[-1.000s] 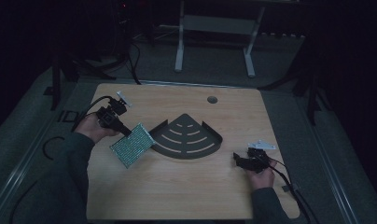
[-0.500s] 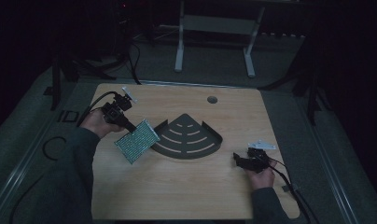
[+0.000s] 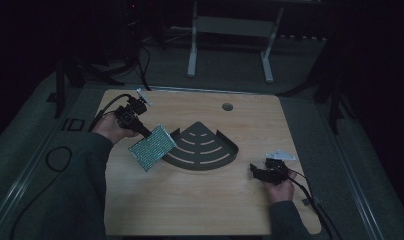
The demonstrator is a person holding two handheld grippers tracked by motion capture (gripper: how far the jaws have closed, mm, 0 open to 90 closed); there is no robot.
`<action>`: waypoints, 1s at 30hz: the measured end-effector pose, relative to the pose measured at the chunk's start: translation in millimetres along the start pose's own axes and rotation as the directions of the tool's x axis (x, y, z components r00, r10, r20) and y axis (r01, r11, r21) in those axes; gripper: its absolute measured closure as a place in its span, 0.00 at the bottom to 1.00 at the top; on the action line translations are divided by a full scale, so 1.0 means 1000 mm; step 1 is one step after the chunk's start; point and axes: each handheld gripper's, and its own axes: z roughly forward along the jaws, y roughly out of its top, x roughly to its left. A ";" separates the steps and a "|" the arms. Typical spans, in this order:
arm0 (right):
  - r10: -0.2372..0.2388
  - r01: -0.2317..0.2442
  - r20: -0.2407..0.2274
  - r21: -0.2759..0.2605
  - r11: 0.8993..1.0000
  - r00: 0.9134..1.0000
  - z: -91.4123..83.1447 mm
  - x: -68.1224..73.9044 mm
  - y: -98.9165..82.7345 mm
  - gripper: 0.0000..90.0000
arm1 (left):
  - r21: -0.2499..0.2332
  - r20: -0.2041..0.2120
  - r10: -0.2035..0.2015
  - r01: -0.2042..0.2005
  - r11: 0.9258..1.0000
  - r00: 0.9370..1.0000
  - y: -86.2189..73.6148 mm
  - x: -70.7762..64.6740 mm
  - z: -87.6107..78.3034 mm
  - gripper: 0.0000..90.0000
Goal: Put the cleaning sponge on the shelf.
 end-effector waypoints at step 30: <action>-0.001 0.001 -0.001 0.000 1.000 1.000 0.000 0.000 0.000 0.29 | 0.005 -0.032 0.004 -0.004 1.000 0.999 0.029 -0.002 0.009 1.00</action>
